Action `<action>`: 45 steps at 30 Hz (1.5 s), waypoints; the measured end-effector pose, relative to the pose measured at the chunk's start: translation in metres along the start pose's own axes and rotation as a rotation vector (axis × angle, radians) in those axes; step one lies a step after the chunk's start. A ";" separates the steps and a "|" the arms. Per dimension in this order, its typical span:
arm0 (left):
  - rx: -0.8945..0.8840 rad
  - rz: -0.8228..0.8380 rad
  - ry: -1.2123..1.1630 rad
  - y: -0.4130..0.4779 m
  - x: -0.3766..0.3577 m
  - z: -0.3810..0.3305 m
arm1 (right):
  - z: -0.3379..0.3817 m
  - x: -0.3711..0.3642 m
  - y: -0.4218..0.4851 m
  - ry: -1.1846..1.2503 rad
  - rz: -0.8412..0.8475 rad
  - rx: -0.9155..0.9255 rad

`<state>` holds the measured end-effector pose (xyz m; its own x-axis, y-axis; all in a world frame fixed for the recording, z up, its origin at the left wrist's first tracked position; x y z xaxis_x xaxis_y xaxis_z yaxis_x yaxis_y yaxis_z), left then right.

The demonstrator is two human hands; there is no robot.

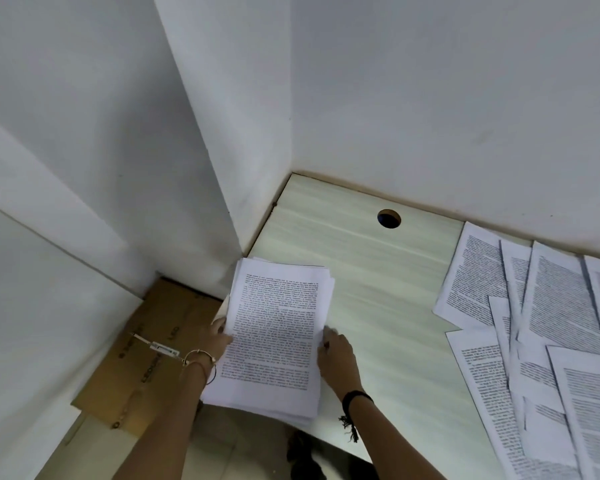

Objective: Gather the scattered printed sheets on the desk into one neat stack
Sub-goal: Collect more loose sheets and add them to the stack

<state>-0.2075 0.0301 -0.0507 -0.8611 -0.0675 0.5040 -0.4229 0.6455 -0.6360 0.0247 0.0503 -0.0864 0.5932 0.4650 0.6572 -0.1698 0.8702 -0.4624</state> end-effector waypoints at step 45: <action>-0.384 0.344 -0.098 -0.164 -0.394 -0.125 | -0.330 0.232 -0.115 0.089 -0.548 -0.256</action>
<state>0.2363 0.0458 -0.0716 -0.9622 0.1385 0.2346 0.0074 0.8743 -0.4853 0.4417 0.0044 -0.0765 0.6056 -0.0645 0.7932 0.3671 0.9070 -0.2065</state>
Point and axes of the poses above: each hand's wrist, its own y-axis towards the middle knuckle, its own x-axis out of the back of the hand, z = x × y, the point moved 1 cm from there along y, towards the middle knuckle, and after that the axes turned 1 degree about -y, right-handed, at the moved point
